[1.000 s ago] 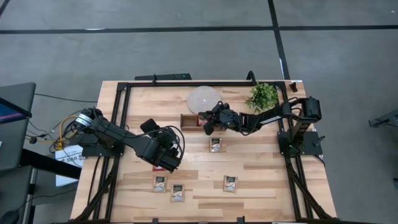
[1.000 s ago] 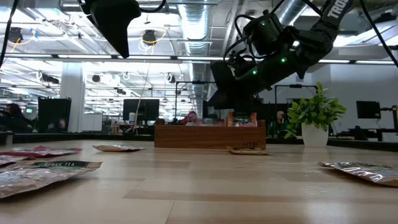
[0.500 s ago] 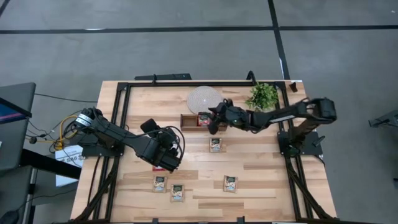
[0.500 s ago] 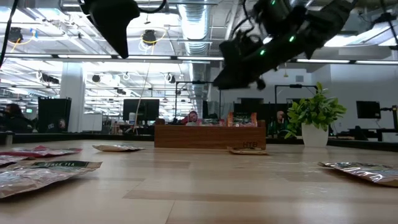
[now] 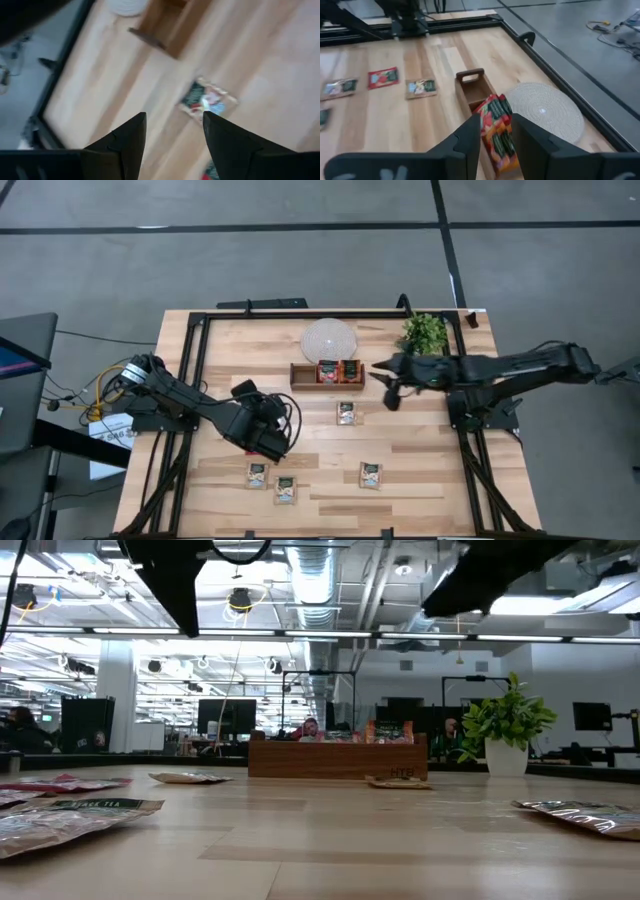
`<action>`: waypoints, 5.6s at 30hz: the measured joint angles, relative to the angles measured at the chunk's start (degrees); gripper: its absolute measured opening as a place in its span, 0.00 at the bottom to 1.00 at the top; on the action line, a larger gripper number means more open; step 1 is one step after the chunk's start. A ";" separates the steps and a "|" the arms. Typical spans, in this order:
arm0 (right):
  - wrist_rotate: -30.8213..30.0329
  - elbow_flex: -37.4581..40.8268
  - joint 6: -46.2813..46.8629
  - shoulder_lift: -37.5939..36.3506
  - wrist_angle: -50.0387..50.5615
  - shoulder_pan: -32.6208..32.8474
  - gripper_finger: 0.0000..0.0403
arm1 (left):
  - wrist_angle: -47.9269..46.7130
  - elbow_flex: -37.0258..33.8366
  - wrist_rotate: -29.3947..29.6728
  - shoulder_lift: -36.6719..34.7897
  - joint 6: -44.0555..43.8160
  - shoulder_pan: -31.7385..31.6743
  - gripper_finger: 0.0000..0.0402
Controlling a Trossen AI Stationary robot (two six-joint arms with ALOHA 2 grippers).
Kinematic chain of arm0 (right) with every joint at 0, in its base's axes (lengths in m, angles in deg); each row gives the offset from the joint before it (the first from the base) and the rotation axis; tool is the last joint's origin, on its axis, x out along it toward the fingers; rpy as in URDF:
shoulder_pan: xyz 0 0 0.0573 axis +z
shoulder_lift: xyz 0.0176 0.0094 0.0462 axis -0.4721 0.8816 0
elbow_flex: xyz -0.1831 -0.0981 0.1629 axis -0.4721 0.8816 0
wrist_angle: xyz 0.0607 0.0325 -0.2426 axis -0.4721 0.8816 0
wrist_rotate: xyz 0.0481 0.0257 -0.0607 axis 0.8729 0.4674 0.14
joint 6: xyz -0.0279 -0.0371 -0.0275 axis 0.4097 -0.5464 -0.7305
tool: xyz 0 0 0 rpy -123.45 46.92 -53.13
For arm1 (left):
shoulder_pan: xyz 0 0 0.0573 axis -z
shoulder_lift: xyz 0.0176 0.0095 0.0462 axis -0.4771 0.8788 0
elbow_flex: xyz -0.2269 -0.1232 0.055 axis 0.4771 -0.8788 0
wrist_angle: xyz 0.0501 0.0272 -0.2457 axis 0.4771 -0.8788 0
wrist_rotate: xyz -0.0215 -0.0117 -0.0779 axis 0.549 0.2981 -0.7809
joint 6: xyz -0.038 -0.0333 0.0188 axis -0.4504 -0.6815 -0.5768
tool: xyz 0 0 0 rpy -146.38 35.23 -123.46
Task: Pick & Place Tea
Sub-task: Put the red tea bag into the middle compartment of the wooden organizer
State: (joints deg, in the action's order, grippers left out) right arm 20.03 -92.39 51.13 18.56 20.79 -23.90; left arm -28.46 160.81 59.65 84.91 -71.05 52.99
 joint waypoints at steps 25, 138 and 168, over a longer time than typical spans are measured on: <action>-0.34 23.76 10.82 -50.44 2.24 11.59 0.25 | 8.57 -0.02 -17.85 4.44 -3.47 0.24 0.47; -2.15 28.96 17.74 -56.53 -2.08 19.17 0.25 | 35.32 -36.40 -37.87 -11.31 19.57 -12.45 0.00; -1.58 28.33 20.95 -30.35 -27.79 18.85 0.33 | 27.41 1.50 -10.13 -4.25 35.99 -14.93 0.00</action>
State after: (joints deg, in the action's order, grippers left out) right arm 18.45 -64.05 72.08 -11.79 -7.00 -5.05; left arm -1.05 162.31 49.52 80.66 -35.07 38.06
